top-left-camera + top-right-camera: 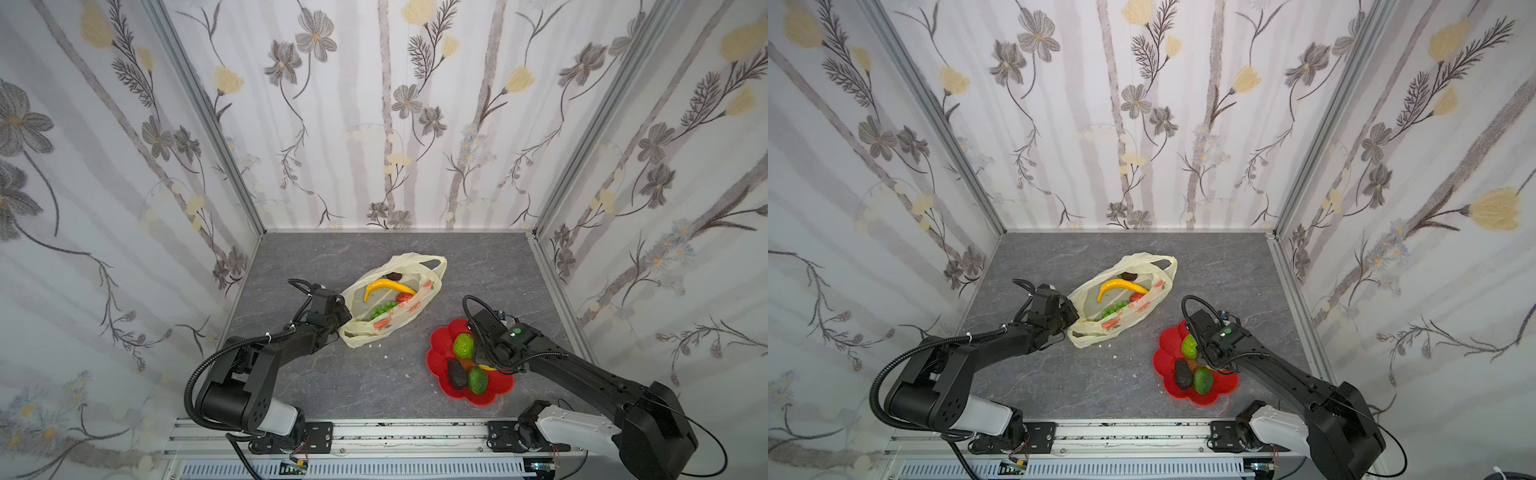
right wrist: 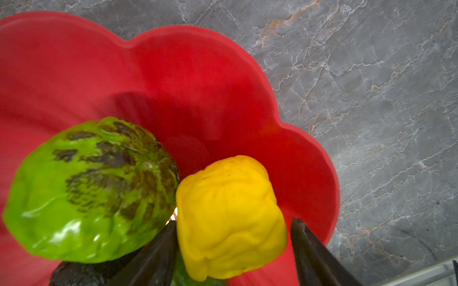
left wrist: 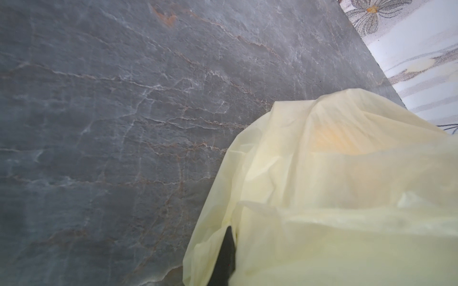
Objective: Take fruits out of the plastic bag
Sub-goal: Place the fruit on the plate, then pick up the fruit from the plastic bag.
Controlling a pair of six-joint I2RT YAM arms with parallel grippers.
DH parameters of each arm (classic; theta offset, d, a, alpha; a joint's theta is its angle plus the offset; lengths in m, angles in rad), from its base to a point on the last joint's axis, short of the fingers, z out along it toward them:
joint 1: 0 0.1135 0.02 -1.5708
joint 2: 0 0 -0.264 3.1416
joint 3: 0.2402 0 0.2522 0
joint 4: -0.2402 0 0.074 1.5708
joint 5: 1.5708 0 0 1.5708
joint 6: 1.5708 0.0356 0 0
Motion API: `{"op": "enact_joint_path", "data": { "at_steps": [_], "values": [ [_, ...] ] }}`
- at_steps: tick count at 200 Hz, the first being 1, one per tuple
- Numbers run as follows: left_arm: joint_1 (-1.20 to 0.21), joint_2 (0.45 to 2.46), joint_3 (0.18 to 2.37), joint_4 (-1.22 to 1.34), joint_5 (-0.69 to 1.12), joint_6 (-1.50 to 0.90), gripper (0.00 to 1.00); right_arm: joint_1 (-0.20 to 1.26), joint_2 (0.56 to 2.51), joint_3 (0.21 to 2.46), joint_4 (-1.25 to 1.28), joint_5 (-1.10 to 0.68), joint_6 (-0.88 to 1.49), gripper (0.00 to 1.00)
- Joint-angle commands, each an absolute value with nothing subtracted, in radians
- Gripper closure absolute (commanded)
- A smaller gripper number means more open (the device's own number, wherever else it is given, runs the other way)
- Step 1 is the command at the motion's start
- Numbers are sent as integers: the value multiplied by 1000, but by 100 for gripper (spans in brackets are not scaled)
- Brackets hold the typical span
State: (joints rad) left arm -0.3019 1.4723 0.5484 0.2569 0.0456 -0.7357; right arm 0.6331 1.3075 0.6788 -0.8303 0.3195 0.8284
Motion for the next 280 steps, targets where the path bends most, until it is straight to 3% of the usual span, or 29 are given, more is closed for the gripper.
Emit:
{"op": "enact_joint_path", "data": {
  "at_steps": [1,37,95,185,280],
  "values": [
    [-315,1468,561,278,34,-725,100,634,1300,684,-813,327,833,26],
    [-358,1471,580,270,8,-715,100,648,1281,745,-873,383,830,24],
    [-473,1478,656,227,-80,-651,100,782,1371,1030,-910,554,775,24],
    [-611,1490,705,219,-140,-596,100,861,1699,1316,-428,237,548,25],
    [-611,1484,714,213,-142,-589,100,797,2113,1596,-387,185,522,30]
  ]
}}
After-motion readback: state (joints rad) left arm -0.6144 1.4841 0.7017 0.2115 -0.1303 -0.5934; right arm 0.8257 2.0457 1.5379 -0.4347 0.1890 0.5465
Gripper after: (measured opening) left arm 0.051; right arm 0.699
